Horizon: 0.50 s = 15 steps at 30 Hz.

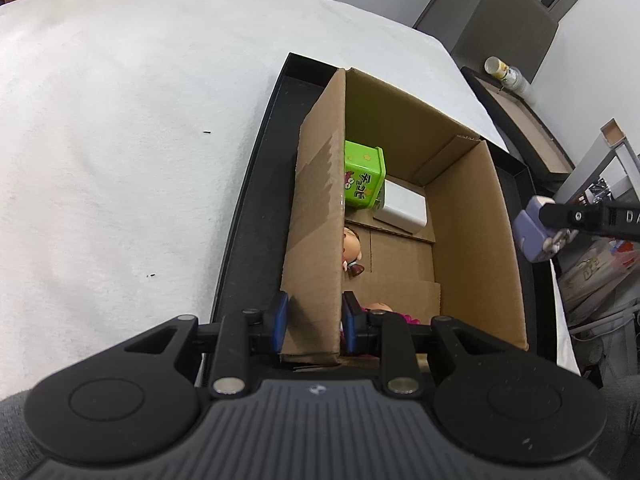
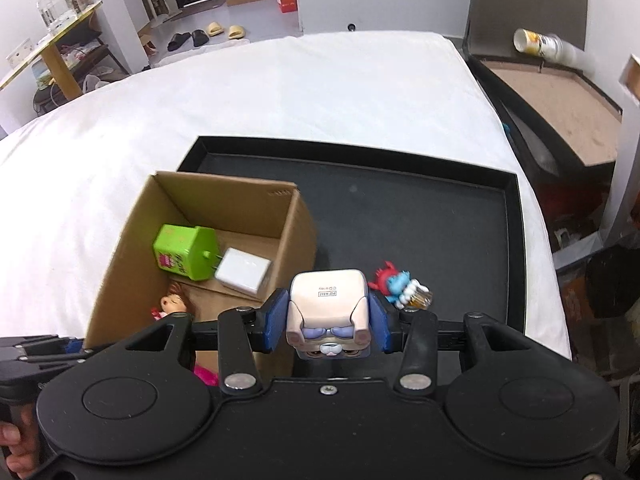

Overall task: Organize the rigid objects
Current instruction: 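Carry the white cube figure with the right gripper over the box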

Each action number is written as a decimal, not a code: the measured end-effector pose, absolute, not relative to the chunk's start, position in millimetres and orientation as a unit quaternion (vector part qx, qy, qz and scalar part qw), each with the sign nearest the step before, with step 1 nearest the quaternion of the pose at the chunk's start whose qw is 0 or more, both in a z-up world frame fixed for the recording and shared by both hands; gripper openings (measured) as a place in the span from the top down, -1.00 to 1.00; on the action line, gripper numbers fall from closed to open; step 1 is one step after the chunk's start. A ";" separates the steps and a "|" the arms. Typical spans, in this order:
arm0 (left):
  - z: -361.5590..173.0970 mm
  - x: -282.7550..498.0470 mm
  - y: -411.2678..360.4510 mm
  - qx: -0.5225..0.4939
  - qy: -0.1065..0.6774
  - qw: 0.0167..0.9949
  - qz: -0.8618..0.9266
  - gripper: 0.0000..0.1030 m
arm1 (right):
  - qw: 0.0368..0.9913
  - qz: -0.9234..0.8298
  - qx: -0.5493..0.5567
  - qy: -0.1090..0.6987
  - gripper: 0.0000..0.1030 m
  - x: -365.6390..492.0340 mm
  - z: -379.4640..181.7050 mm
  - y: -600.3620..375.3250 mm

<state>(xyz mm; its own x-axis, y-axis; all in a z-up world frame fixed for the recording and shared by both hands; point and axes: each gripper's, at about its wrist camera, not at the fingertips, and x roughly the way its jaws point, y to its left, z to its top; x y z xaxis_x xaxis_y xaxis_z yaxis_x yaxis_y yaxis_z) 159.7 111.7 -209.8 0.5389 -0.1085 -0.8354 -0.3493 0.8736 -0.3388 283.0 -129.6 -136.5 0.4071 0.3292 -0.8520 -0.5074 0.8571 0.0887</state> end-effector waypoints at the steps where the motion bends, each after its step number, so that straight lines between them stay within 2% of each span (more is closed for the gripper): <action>1: -210.0 158.4 113.0 -0.243 0.474 0.844 0.069 0.51 | 0.835 0.252 -0.094 0.481 0.16 281.9 -133.6 -126.7; 15: -210.8 153.9 121.3 -0.267 0.462 0.844 0.047 0.51 | 0.841 0.265 -0.106 0.460 0.16 269.6 -110.4 -87.7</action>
